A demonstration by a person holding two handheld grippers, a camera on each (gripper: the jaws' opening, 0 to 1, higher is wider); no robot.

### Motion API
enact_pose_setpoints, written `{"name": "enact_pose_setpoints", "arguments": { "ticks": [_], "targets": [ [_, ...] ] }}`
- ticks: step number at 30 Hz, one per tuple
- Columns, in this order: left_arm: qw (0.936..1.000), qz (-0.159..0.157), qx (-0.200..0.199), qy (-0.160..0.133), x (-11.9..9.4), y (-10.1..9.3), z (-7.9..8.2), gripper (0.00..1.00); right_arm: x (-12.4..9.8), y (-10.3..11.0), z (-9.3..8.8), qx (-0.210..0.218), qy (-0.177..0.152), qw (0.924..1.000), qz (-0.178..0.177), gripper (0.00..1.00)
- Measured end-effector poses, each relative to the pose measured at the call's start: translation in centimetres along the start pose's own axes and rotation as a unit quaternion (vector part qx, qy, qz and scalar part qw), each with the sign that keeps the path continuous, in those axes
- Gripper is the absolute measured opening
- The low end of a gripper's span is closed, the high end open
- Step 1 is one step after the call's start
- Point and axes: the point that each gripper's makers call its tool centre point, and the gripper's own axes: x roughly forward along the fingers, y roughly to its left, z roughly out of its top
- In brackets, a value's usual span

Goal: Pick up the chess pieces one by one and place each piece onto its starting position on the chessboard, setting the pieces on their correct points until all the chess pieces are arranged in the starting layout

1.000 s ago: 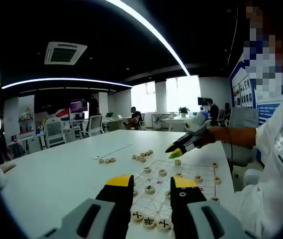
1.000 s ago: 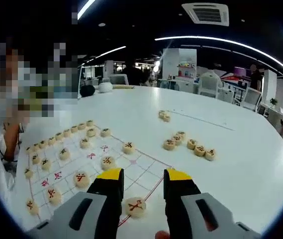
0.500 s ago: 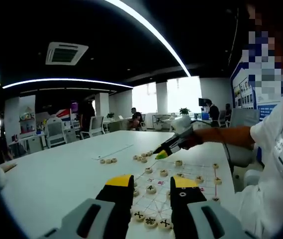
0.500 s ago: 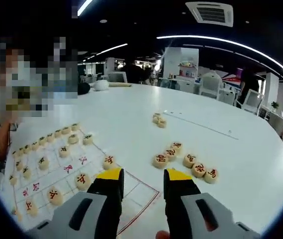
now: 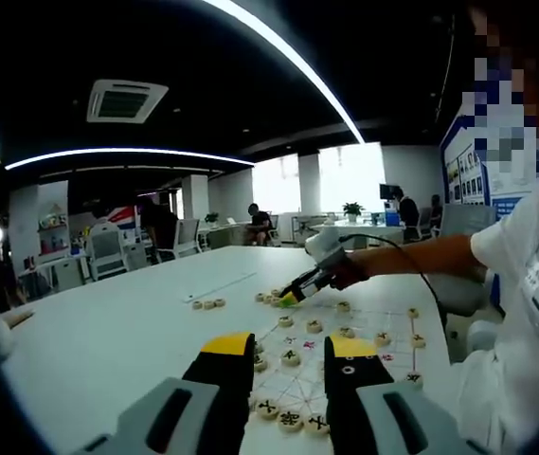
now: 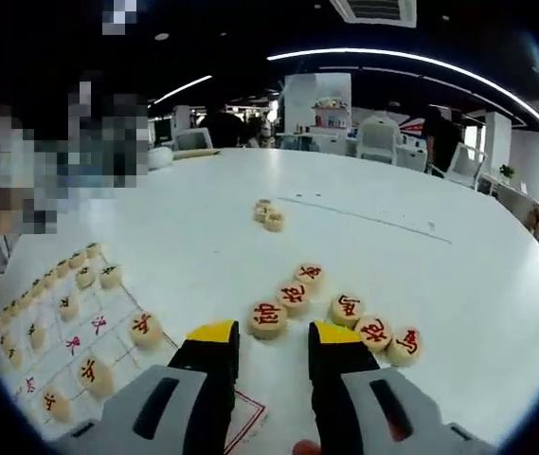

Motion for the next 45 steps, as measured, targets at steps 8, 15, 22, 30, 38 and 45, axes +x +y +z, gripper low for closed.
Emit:
{"name": "enact_pose_setpoints", "arguments": {
  "ticks": [8, 15, 22, 30, 38, 45],
  "targets": [
    [0.9997, 0.020, 0.012, 0.007, -0.3, 0.5, 0.0, 0.31, -1.2, -1.0, -0.5, 0.015, -0.003, 0.9996, -0.022, 0.18],
    [0.9998, 0.014, 0.013, 0.006, -0.1, 0.1, 0.1, 0.31, -4.4, 0.2, 1.1, 0.012, -0.027, 0.9996, -0.004, 0.18],
    [0.9998, 0.011, 0.015, 0.005, 0.0, -0.1, 0.2, 0.31, -9.7, 3.0, 0.7, -0.002, -0.054, 0.9984, 0.018, 0.18],
    [0.9998, 0.005, 0.016, 0.006, 0.3, -0.5, 0.2, 0.31, -14.1, 5.4, -2.5, -0.019, -0.054, 0.9973, 0.044, 0.18],
    [0.9999, 0.005, 0.014, 0.006, 0.2, -0.5, 0.2, 0.31, -16.8, 6.5, -5.7, -0.026, -0.037, 0.9970, 0.063, 0.18],
    [0.9999, 0.001, 0.012, 0.009, 0.4, -0.5, 0.0, 0.31, -16.5, 7.7, -7.7, -0.034, -0.008, 0.9965, 0.075, 0.18]
  ]
}}
